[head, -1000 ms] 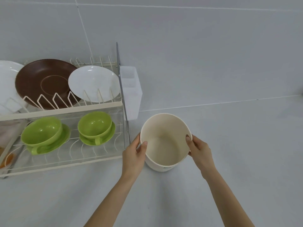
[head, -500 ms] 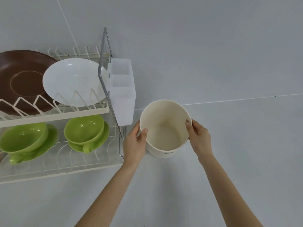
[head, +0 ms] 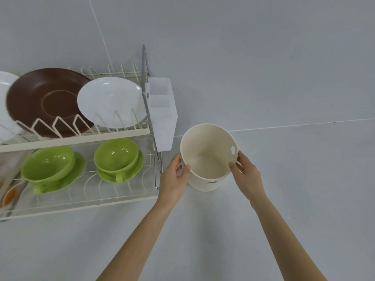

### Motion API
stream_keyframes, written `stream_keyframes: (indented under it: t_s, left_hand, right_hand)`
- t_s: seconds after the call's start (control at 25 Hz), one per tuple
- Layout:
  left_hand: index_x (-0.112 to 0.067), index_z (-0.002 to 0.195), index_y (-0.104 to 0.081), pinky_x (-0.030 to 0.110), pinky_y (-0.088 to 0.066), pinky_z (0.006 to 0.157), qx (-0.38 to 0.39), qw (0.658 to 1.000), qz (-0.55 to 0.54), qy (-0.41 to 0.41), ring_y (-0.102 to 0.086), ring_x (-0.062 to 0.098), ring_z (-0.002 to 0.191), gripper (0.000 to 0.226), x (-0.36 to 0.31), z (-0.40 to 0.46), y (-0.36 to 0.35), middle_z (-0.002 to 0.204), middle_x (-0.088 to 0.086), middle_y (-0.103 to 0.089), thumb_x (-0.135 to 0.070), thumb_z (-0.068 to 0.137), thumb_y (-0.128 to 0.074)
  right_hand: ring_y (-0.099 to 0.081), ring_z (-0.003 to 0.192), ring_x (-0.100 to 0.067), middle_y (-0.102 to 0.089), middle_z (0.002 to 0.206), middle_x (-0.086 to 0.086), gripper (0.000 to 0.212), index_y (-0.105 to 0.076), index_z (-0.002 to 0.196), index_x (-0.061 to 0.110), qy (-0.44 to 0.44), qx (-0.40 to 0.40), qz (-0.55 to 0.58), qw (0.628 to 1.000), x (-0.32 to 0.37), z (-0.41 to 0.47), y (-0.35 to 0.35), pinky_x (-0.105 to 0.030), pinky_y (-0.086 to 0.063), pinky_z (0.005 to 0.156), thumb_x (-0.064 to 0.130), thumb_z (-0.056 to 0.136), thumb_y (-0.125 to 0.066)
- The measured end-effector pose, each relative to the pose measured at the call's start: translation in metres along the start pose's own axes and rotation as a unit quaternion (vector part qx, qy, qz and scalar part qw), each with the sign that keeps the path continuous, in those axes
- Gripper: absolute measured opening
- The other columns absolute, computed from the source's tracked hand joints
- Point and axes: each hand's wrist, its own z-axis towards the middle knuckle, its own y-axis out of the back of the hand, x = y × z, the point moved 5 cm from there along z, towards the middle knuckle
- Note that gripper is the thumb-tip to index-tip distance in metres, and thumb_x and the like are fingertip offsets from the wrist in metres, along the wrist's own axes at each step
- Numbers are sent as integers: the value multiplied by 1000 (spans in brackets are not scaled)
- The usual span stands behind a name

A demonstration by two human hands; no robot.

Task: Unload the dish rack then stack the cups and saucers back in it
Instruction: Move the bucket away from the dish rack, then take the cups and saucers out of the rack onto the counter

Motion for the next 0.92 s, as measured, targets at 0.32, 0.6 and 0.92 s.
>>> stream_keyframes:
  t_s: [0.32,0.6,0.92]
  left_hand:
    - [-20,140,-35,30,-35,104,20,978,204,-25,-43,20,132,51,5,-60,50,143,4,-47,-27,91,-48]
    - [-19,140,-34,36,-37,102,-26,946,320,-44,-39,24,133,51,14,-80,135,147,3,-42,-31,92,-45]
    - [-14,138,-37,37,-35,105,-54,948,315,-14,-38,24,135,51,35,-51,212,146,6,-41,-29,91,-47]
  right_hand:
    - [-38,136,-20,-45,145,-5,52,-32,143,21,41,15,-88,995,27,-71,-18,-26,-32,103,26,93,-47]
    - [-35,138,-18,-43,147,-2,49,-38,140,17,69,108,-115,985,57,-112,-90,-23,-26,108,26,93,-47]
    - [-47,129,-21,-48,142,-9,50,-37,141,17,26,162,-91,982,83,-94,-174,-27,-35,103,29,93,-46]
